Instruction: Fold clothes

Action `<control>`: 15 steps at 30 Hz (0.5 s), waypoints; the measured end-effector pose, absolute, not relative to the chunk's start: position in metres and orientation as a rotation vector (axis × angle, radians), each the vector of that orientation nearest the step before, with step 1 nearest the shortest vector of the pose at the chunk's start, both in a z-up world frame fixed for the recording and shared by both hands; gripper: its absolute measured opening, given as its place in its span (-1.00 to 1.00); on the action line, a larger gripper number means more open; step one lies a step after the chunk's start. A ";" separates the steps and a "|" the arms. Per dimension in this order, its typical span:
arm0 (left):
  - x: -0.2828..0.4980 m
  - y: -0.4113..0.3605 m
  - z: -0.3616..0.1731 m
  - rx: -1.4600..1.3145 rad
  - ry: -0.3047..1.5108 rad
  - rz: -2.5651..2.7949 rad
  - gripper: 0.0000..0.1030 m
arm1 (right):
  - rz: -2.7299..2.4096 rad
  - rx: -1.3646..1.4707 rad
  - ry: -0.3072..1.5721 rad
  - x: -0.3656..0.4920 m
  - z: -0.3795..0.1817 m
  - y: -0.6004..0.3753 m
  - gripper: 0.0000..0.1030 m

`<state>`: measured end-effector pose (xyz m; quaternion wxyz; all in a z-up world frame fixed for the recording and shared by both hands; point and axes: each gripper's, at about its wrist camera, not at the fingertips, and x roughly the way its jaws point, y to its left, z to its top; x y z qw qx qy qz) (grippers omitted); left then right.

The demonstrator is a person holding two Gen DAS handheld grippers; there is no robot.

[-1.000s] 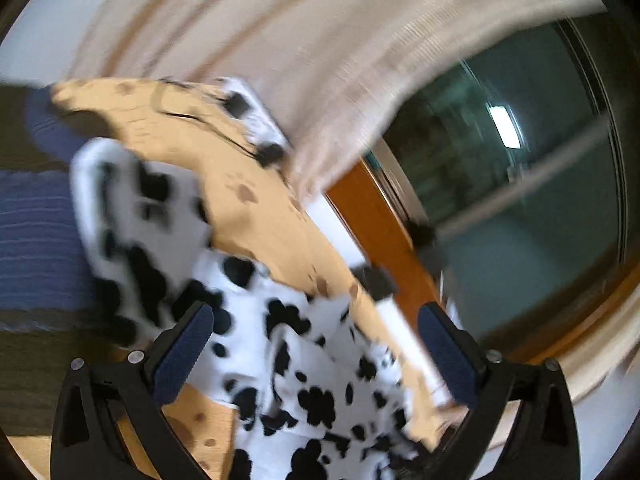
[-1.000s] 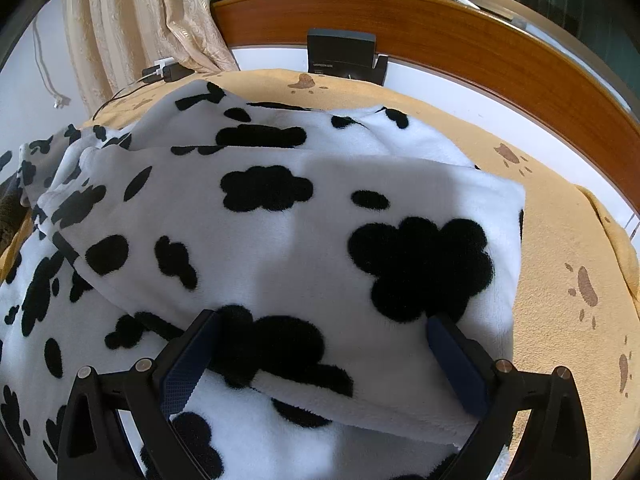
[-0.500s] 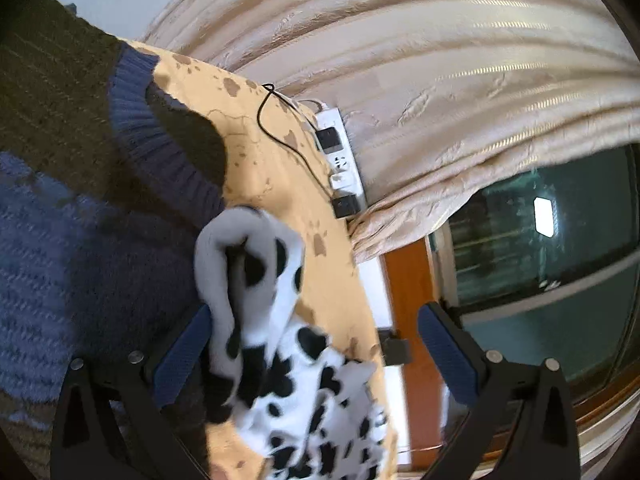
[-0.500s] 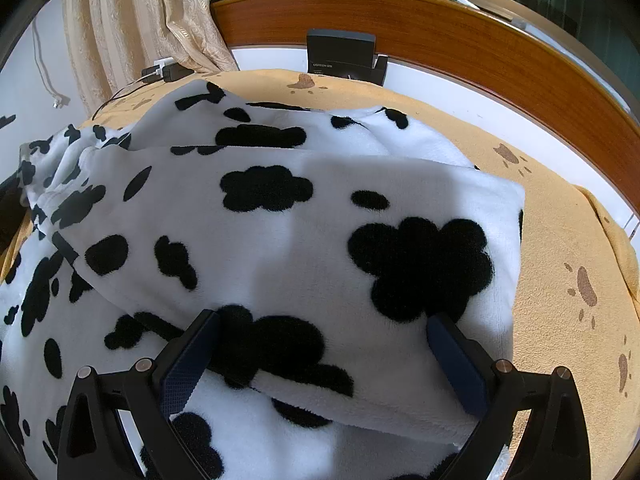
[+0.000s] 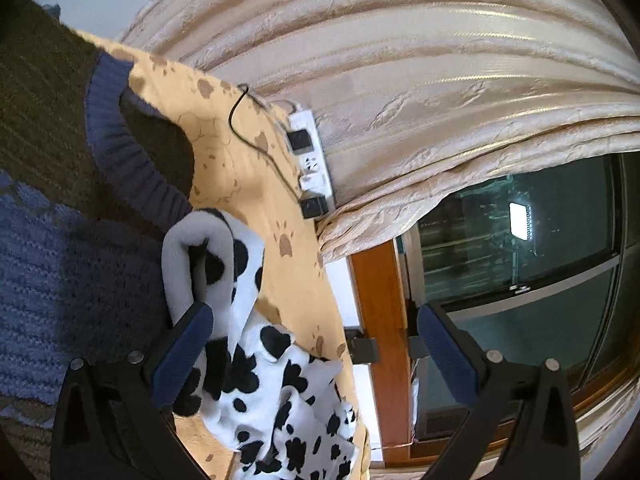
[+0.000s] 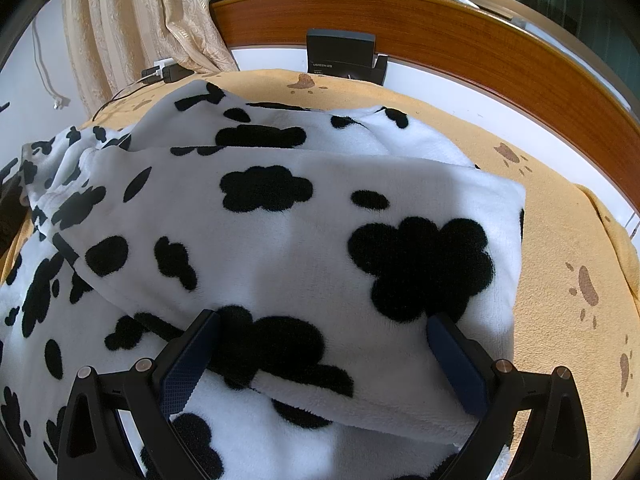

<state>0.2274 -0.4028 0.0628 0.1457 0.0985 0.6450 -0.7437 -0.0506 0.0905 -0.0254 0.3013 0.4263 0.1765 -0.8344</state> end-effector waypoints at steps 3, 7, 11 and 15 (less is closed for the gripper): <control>0.222 -0.410 0.053 0.291 1.884 -2.094 0.99 | -2.214 1.131 0.468 -0.051 -0.025 0.090 1.00; 0.216 -0.421 0.047 0.295 1.901 -2.051 0.99 | -2.215 1.131 0.468 -0.050 -0.025 0.090 1.00; 0.209 -0.427 0.044 0.349 1.914 -2.005 0.99 | -2.216 1.131 0.467 -0.050 -0.025 0.090 1.00; 0.202 -0.429 0.046 0.413 1.884 -1.983 0.99 | -2.216 1.130 0.467 -0.050 -0.025 0.090 1.00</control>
